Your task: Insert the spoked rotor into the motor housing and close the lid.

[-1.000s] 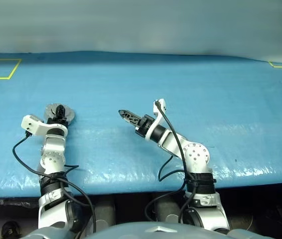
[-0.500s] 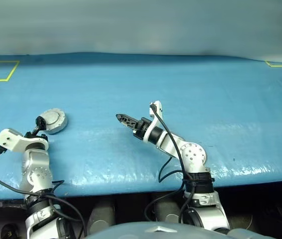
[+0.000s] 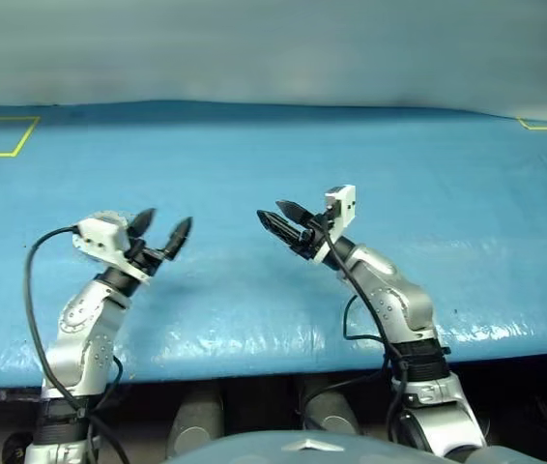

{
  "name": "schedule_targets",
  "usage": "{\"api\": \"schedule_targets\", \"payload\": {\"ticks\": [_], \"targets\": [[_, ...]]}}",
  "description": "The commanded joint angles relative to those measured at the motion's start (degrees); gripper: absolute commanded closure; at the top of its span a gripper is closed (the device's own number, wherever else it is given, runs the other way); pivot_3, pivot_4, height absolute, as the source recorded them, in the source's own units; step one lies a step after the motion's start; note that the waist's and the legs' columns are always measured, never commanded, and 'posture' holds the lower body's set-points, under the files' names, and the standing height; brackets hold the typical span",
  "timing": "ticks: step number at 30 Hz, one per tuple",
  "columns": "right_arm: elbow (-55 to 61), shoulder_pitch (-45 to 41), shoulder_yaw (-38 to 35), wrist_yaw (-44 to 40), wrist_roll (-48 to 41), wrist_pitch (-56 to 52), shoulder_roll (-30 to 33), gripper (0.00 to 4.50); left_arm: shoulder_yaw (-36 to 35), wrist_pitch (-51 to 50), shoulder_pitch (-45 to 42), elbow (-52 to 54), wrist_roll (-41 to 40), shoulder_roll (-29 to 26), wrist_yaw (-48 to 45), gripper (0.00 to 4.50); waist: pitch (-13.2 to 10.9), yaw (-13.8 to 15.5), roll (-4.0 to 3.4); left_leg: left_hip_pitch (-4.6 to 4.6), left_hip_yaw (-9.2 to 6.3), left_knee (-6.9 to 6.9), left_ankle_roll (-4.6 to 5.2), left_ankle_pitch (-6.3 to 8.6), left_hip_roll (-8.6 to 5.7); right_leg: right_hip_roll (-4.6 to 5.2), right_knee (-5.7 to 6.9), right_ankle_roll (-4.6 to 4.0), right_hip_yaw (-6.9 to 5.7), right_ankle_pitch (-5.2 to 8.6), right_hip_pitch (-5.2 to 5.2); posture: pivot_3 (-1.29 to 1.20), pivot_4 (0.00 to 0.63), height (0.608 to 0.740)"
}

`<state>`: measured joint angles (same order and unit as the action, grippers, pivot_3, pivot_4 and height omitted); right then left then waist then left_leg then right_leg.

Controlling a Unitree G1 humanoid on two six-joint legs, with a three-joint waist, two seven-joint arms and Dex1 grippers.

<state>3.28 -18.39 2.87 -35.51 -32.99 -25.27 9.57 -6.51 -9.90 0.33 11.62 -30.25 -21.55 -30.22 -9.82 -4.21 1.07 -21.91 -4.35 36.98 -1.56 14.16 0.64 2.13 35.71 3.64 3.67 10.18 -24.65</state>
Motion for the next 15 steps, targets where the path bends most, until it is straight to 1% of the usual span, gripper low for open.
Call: {"api": "schedule_targets", "payload": {"ticks": [1, 2, 3, 4, 6, 7, 11, 15], "targets": [[-1.0, -0.4, -0.5, -1.6, 7.6, 7.0, 5.8, 1.06, 4.2, 2.1, 1.2, 2.2, 5.9, -4.5, -5.7, 0.05, 0.0, 0.0, -0.01, 0.02, 0.00, 0.00, 0.00, 0.00, 0.01, -0.02, 0.01, -0.01, 0.00, 0.01, 0.00, 0.00, 0.150, 0.740], [-2.3, -0.5, 0.3, -1.3, 11.1, 8.9, 8.1, 1.06, 5.2, 2.3, 1.4, 2.1, 6.9, -5.6, -6.9, 0.05, 0.0, 0.0, -0.02, 0.04, 0.00, 0.00, 0.00, 0.00, 0.01, -0.02, 0.03, -0.02, 0.00, 0.02, 0.00, 0.00, 0.150, 0.740], [-3.4, -0.5, 1.1, -1.4, 13.9, 10.5, 10.3, 0.90, 5.9, 2.5, 1.7, 2.1, 7.7, -6.6, -8.1, 0.02, 0.0, 0.1, -0.03, 0.05, 0.02, 0.01, 0.00, 0.00, 0.01, -0.02, 0.03, -0.02, 0.00, 0.02, 0.00, 0.00, 0.150, 0.740], [-4.3, -0.5, 1.6, -1.6, 15.6, 11.7, 11.6, 0.71, 6.3, 2.6, 1.9, 2.1, 8.0, -7.2, -8.9, 0.00, 0.0, 0.2, -0.02, 0.05, 0.06, 0.03, 0.00, 0.00, 0.01, -0.01, 0.02, -0.02, 0.02, 0.03, -0.01, 0.00, 0.150, 0.740], [-6.2, -0.4, 1.8, -1.8, 18.5, 13.1, 14.6, 0.19, 7.2, 4.0, 2.3, 1.2, 11.2, -9.0, -10.0, 0.00, -0.1, 0.2, 0.02, 0.05, 0.13, 0.02, 0.00, 0.00, 0.01, 0.01, 0.02, -0.02, 0.06, 0.03, -0.04, 0.00, 0.150, 0.740], [-6.8, -0.4, 1.6, -1.9, 19.4, 13.5, 15.4, 0.04, 7.3, 4.3, 2.3, 0.7, 12.1, -9.4, -10.1, 0.00, -0.1, 0.2, 0.02, 0.04, 0.13, 0.01, 0.00, 0.00, 0.01, 0.01, 0.02, -0.02, 0.07, 0.03, -0.06, 0.00, 0.150, 0.740], [-8.4, 0.1, 0.8, -1.3, 22.1, 13.5, 17.8, 0.04, 6.0, 5.7, 1.8, -1.3, 13.7, -8.3, -8.7, 0.00, -0.1, 0.4, 0.04, 0.02, 0.14, 0.00, 0.01, 0.01, 0.01, 0.01, 0.02, -0.02, 0.08, 0.03, -0.06, 0.00, 0.150, 0.740], [-8.7, 0.7, -0.4, 0.5, 23.4, 12.7, 18.3, 0.04, 4.6, 6.5, 1.0, -2.3, 14.6, -6.9, -6.4, 0.00, -0.2, 0.6, 0.13, 0.01, 0.13, 0.02, 0.02, 0.01, 0.00, 0.01, 0.01, -0.01, 0.10, 0.02, -0.06, 0.00, 0.150, 0.740]]}}
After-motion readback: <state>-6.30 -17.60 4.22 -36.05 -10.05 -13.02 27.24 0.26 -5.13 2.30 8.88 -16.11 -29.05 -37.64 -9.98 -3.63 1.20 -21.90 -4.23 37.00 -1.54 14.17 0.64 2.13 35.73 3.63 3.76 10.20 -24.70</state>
